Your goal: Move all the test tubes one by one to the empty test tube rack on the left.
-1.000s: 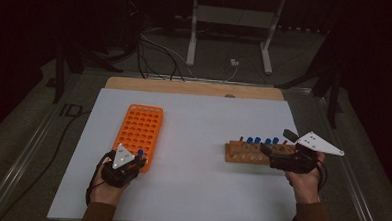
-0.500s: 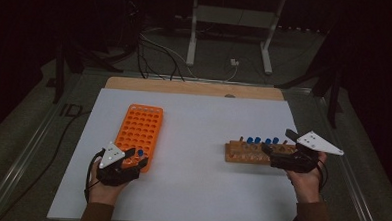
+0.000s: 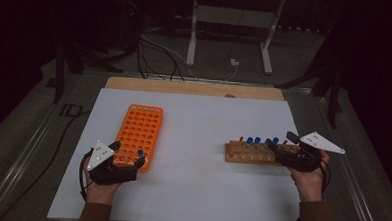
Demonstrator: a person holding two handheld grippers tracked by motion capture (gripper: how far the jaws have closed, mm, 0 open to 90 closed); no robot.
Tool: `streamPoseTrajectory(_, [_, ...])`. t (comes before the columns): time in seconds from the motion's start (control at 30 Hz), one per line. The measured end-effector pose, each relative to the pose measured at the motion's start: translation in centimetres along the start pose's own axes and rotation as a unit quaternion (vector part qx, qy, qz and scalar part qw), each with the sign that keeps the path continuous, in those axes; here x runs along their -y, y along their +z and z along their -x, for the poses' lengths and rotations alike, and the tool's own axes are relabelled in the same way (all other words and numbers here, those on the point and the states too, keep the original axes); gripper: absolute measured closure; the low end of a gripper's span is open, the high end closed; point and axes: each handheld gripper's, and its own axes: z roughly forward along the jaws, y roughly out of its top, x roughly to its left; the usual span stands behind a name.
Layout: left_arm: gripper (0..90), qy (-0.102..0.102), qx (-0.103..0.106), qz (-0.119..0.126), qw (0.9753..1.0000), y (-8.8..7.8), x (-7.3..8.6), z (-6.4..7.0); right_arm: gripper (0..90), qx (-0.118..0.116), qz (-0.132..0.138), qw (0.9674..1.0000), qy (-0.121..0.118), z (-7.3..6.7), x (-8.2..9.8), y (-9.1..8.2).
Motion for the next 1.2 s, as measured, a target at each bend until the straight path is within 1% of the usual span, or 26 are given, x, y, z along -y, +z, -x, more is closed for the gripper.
streamPoseTrajectory(0.03, [0.4, -0.001, -0.001, 0.001, 1.0000, 0.0, 0.0, 0.0, 27.7, 0.003, -0.002, 1.0000, 0.002, 0.1, 0.1, 0.0])
streamPoseTrajectory(0.1, [0.4, -0.003, -0.003, 0.003, 1.0000, -0.1, 0.0, -0.1, 36.0, 0.001, -0.005, 1.0000, 0.001, 0.3, 0.3, 0.0])
streamPoseTrajectory(0.17, [0.5, -0.004, -0.005, 0.005, 1.0000, -0.2, 0.0, -0.1, 41.8, 0.006, -0.007, 1.0000, -0.001, 0.5, 0.5, 0.0])
streamPoseTrajectory(0.2, [0.4, -0.004, -0.006, 0.005, 1.0000, -0.2, 0.0, -0.1, 45.6, 0.005, -0.007, 1.0000, -0.001, 0.6, 0.6, 0.0])
streamPoseTrajectory(0.47, [0.5, -0.007, -0.010, 0.006, 0.9999, -0.3, 0.0, -0.2, 59.5, 0.007, -0.027, 0.9996, -0.007, 1.1, 1.5, 0.4])
streamPoseTrajectory(0.63, [0.5, -0.006, -0.010, 0.006, 0.9999, -0.2, 0.0, -0.2, 64.3, 0.006, -0.042, 0.9991, -0.008, 1.3, 2.1, 1.0])
streamPoseTrajectory(0.8, [0.5, -0.006, -0.009, 0.005, 0.9999, -0.1, 0.1, -0.2, 68.1, 0.007, -0.049, 0.9988, 0.000, 1.5, 2.5, 1.8])
streamPoseTrajectory(1.2, [0.5, -0.005, -0.007, 0.002, 1.0000, 0.0, 0.1, -0.1, 74.0, 0.002, -0.059, 0.9982, -0.009, 1.2, 2.8, 2.4])
